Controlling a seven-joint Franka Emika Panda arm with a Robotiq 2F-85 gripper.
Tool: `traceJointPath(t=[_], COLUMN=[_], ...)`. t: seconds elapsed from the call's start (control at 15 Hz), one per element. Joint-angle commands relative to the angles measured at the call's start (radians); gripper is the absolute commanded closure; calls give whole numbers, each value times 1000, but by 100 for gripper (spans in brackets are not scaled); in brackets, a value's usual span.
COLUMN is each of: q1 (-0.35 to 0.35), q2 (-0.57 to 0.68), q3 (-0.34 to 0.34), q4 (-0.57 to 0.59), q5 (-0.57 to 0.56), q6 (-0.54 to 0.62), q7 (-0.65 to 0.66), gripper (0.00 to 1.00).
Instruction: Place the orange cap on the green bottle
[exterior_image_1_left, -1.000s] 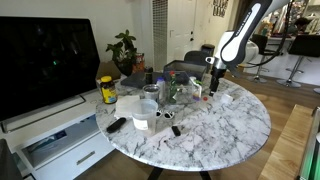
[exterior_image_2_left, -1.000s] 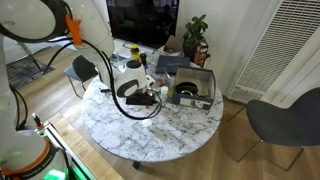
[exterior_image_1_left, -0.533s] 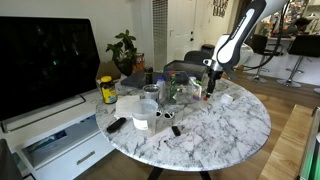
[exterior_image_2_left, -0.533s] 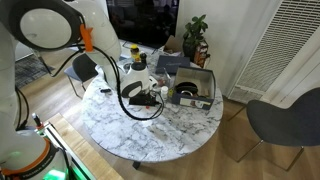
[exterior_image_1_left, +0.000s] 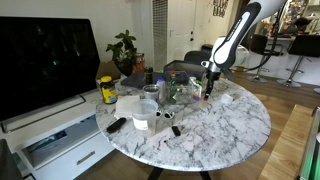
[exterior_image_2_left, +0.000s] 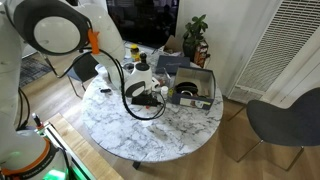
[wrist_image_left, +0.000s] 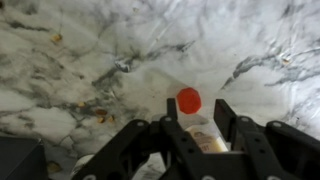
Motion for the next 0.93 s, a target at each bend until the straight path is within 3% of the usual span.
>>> traceJointPath(t=[0.0, 0.87], q1=[2, 60], q2=[25, 69], q3=[-1, -50], q4=[36, 122], q5=[1, 1], q6=[-53, -141], q7=[-5, 11], gripper=[50, 54])
